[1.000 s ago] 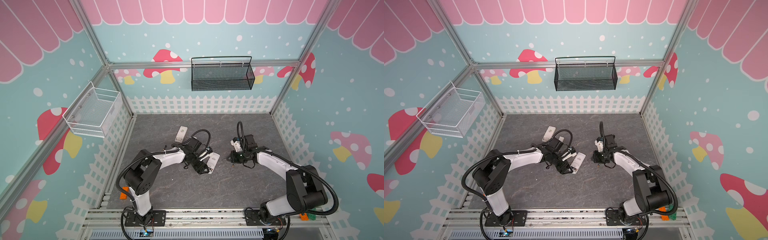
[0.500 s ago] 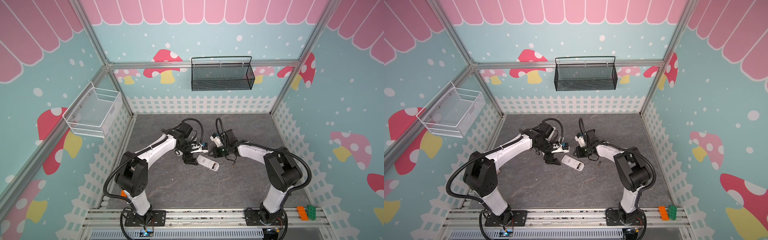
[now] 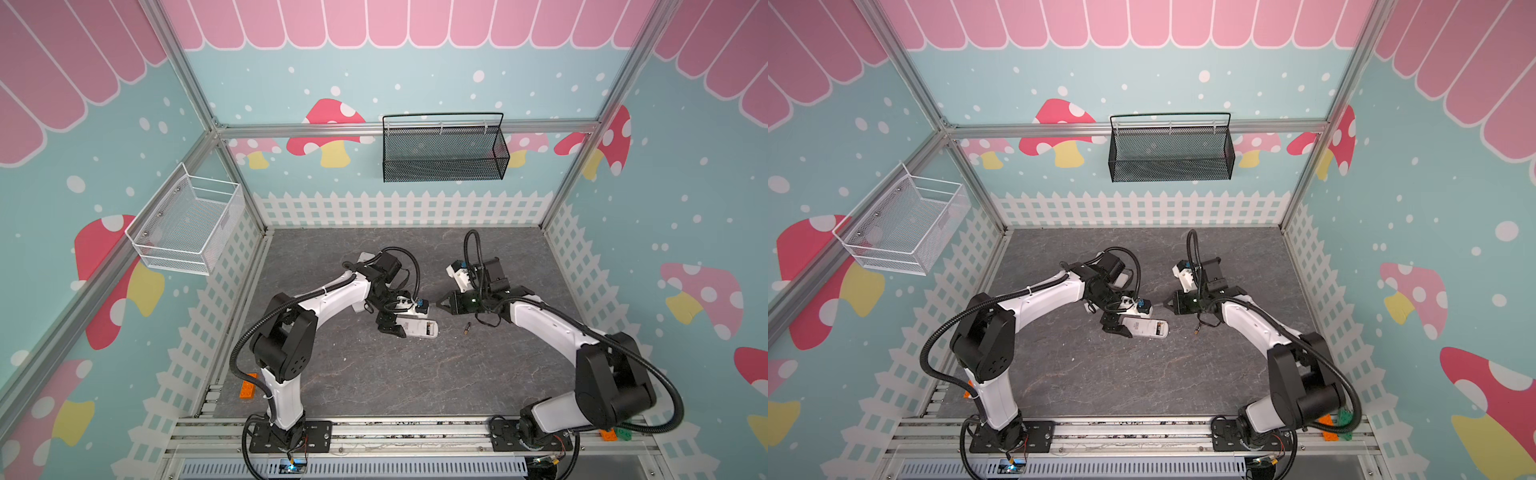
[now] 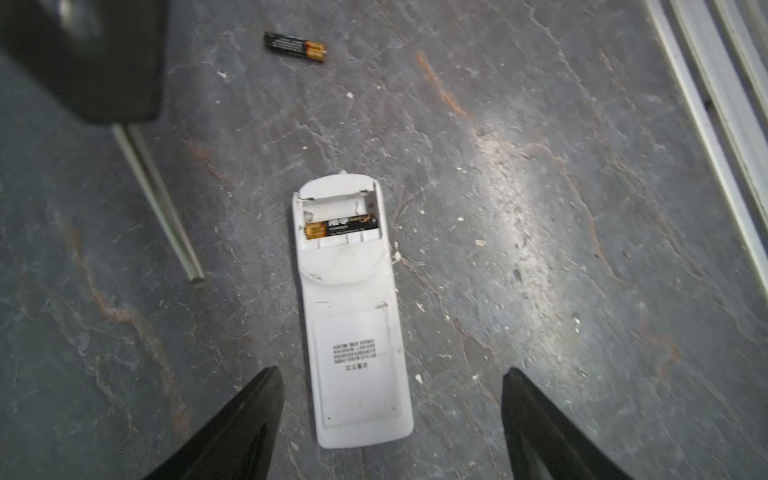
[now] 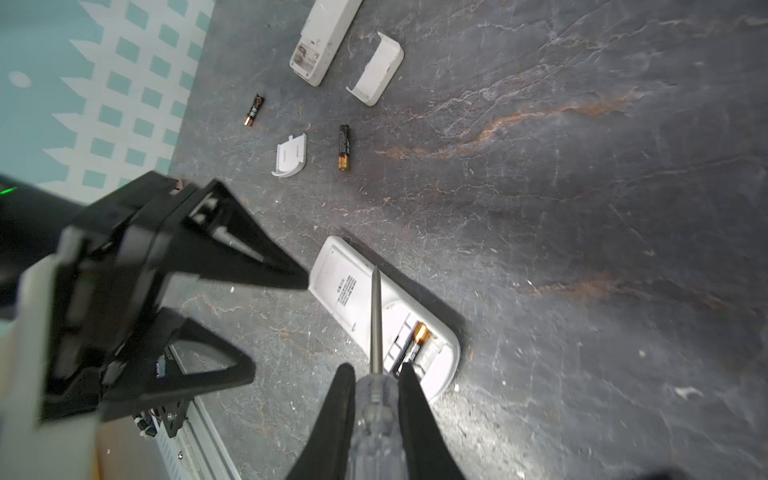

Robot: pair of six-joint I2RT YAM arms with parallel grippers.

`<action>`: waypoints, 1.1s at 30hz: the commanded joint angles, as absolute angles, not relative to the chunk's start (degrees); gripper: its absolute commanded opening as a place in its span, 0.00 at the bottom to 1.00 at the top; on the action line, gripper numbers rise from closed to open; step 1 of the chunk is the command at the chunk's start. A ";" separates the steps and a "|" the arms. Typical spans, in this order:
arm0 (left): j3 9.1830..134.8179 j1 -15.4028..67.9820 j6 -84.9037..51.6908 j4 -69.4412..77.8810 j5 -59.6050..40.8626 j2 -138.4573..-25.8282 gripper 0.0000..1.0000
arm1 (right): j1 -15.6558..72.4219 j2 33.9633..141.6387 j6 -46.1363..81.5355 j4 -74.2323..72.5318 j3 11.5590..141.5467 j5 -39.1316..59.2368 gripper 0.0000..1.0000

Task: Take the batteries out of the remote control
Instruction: 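Insert the screwdriver tip into the battery compartment with the right gripper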

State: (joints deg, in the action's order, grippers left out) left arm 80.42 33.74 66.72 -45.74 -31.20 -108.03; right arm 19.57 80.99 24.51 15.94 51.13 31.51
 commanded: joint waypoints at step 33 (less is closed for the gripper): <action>78.35 41.70 56.87 -26.91 -22.82 -119.07 0.81 | 14.97 83.08 25.76 16.01 41.64 36.63 0.00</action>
State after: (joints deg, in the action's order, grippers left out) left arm 77.78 41.10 56.47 -27.18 -24.99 -117.56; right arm 15.33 82.04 27.09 16.45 40.58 36.95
